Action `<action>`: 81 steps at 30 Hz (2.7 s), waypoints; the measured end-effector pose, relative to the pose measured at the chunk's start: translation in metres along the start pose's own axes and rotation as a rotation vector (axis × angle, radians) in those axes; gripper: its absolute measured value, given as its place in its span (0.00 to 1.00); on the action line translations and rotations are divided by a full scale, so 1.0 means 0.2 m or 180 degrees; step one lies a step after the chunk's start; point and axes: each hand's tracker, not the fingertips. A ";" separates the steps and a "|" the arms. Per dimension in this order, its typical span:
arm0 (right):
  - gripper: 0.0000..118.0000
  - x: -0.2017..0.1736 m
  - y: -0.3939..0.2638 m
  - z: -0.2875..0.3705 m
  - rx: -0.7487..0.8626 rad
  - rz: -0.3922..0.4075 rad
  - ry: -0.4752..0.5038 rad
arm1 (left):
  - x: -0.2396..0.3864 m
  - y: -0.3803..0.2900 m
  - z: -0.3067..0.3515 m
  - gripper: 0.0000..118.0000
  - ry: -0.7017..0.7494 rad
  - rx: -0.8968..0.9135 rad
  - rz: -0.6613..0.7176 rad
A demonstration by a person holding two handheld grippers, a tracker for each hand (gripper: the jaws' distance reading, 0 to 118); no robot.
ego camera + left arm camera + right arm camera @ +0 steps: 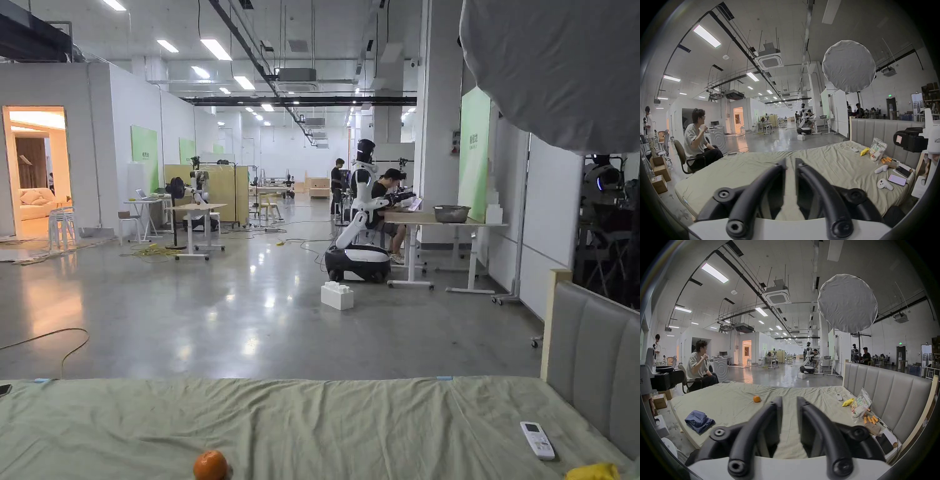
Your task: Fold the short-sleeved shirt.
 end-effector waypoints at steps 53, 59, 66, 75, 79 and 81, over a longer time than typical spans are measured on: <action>1.00 -0.06 -0.01 0.05 0.0035 0.0009 0.0028 | 0.02 0.03 0.03 1.00 -0.0111 0.0043 0.0141; 1.00 -0.05 0.00 0.05 0.0028 -0.0006 0.0021 | 0.02 0.04 0.02 1.00 -0.0122 0.0024 0.0107; 1.00 -0.05 0.01 0.05 0.0037 -0.0008 0.0035 | 0.02 0.03 0.04 1.00 -0.0060 0.0114 0.0154; 1.00 -0.06 0.04 0.04 0.0088 -0.0017 -0.0030 | -0.01 0.05 0.04 1.00 -0.0037 0.0125 0.0217; 1.00 -0.04 0.10 0.00 -0.0115 -0.0732 -0.0284 | 0.00 0.05 0.03 1.00 -0.0039 0.0083 0.0274; 1.00 -0.01 0.09 -0.03 -0.0503 -0.1298 -0.0283 | -0.01 0.05 0.03 1.00 -0.0058 0.0043 0.0286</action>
